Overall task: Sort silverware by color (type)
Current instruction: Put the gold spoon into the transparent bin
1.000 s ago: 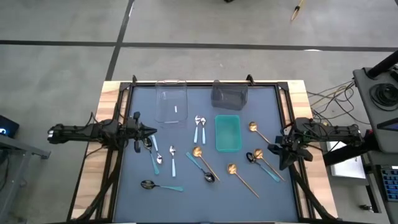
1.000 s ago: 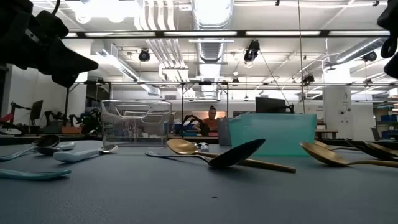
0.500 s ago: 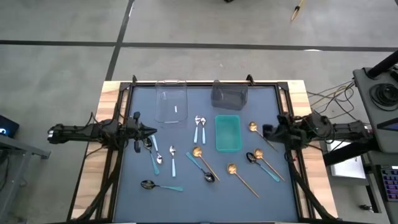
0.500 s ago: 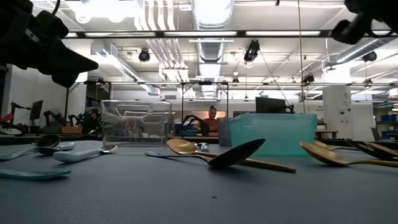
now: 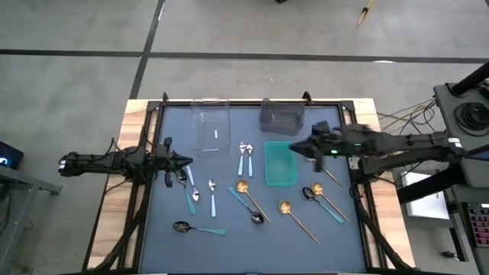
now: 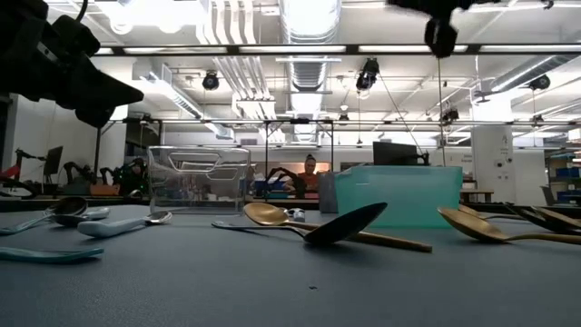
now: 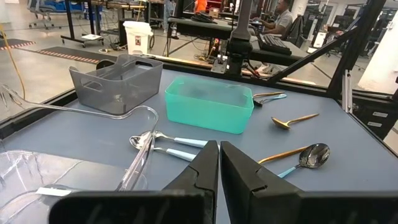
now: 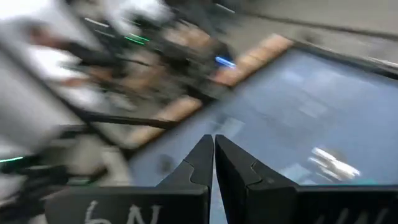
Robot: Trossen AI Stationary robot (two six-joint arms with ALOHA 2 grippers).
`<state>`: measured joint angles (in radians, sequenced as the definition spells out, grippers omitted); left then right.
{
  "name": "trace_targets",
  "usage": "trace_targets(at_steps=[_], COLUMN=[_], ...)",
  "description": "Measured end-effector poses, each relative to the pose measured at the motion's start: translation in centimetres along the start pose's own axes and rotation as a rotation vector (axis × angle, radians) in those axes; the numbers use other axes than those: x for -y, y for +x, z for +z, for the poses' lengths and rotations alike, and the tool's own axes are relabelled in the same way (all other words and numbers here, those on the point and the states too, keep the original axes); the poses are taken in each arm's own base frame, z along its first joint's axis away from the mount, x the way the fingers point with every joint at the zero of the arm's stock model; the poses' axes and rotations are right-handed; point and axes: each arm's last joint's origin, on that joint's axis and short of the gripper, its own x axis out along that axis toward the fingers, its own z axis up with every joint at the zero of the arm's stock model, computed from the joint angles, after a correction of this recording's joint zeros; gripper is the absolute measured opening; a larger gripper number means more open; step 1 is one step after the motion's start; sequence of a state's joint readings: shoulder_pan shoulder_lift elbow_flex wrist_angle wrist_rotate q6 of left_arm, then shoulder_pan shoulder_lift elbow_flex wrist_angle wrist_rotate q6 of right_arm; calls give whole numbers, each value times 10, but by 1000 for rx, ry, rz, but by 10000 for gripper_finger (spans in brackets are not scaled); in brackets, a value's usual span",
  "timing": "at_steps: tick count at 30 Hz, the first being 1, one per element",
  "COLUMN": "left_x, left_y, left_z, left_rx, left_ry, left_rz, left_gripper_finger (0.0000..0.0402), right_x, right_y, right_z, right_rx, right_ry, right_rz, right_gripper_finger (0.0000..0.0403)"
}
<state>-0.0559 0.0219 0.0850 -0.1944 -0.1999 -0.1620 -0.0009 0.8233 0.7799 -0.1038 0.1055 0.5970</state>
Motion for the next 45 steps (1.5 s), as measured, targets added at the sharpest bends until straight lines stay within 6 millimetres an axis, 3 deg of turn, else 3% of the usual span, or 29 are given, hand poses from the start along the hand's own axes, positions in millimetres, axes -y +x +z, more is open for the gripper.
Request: trace_targets(at_steps=[6, 10, 15, 19, 22, 28, 35, 40, 45], left_x=[1, 5, -1, -6, -4, 5, 13, 11, 0], left_y=[0, -7, -37, -49, -41, -9, 22, 37, 41], left_z=[6, 38, 77, 84, 85, 90, 125, 154, 179], left_rx=[59, 388, 920, 1069, 979, 573, 407, 162, -241], left_ry=[-44, -340, -672, -768, -842, -931, -820, -570, -167], left_rz=[-10, -111, -130, -88, -104, -45, 183, 398, 562], left_gripper_finger=[0, 0, 0, 0, 0, 0, 0, 0, 0], right_x=[-20, -26, -29, -21, -13, 8, 30, 47, 60], right_y=[17, 30, 43, 60, 73, 98, 108, 96, 70], right_z=[38, 57, 77, 83, 85, 84, 84, 80, 66], right_rx=[12, -50, -86, -136, -171, -231, -281, -410, -658], right_ry=[44, 63, 66, 79, 97, 92, 79, 103, 145], right_rz=[-246, -351, -415, -449, -450, -482, -535, -622, -803], right_gripper_finger=[9, 9, 9, 9, 9, 9, 9, 9, 9])
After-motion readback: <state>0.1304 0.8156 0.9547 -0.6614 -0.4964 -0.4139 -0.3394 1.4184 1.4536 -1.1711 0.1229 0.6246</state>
